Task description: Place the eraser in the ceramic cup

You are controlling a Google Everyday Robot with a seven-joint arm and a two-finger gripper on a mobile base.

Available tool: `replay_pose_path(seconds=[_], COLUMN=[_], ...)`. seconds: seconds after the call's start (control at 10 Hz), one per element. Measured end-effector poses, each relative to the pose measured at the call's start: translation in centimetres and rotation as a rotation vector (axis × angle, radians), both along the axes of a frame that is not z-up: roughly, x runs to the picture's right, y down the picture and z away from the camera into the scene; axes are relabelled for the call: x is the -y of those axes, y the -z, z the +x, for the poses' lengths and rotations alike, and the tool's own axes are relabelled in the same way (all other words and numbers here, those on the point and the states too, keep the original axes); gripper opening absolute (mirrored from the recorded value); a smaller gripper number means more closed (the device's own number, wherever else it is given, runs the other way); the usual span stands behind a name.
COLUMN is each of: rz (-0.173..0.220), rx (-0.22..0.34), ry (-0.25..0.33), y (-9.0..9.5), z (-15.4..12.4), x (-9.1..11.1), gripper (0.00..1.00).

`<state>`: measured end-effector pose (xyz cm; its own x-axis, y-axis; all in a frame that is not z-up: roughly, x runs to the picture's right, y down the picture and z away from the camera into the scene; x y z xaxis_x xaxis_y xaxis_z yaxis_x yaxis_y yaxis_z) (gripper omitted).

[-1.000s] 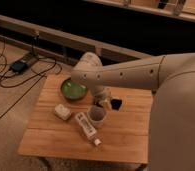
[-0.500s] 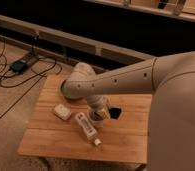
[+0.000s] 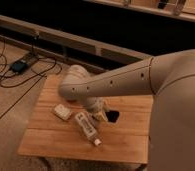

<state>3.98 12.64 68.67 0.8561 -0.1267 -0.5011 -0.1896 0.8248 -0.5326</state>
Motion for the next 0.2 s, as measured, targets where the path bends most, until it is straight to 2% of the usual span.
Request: replay_pose_path(seconds=[0.2], rz=[-0.022], rx=[-0.097], ry=[0.053], y=[-0.46], z=[-0.72], x=[0.32], gripper=[0.00])
